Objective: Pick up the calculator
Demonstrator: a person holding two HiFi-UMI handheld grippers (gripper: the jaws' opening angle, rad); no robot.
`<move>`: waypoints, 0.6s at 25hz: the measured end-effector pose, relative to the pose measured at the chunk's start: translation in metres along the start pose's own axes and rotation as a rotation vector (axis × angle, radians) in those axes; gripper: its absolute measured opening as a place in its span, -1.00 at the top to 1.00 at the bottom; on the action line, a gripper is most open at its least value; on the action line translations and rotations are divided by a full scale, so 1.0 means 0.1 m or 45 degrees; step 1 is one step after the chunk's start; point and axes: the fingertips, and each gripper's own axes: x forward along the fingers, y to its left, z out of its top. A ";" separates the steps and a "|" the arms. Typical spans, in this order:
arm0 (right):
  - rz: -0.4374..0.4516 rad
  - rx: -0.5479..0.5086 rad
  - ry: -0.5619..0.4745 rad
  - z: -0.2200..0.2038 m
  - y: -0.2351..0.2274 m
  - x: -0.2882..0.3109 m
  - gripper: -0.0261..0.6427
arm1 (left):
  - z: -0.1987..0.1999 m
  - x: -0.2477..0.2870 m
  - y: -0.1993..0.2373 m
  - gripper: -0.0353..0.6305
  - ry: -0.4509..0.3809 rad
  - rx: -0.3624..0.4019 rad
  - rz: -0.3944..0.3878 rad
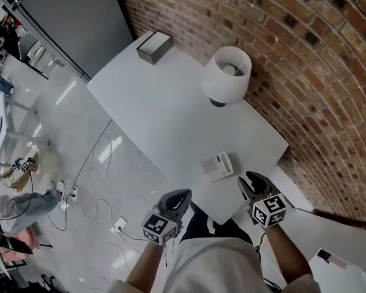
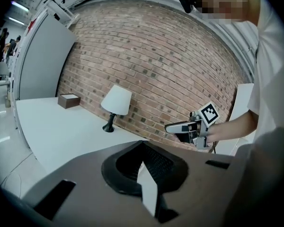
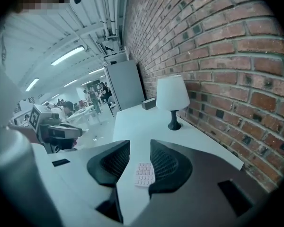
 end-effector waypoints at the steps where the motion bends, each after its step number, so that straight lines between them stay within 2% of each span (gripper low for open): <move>1: 0.001 -0.001 0.013 -0.03 -0.02 0.06 0.48 | -0.02 0.03 0.02 0.86 0.004 -0.002 -0.002; 15: 0.042 0.036 0.246 -0.84 -0.53 0.85 0.46 | -0.42 0.52 0.27 0.86 0.055 -0.067 0.039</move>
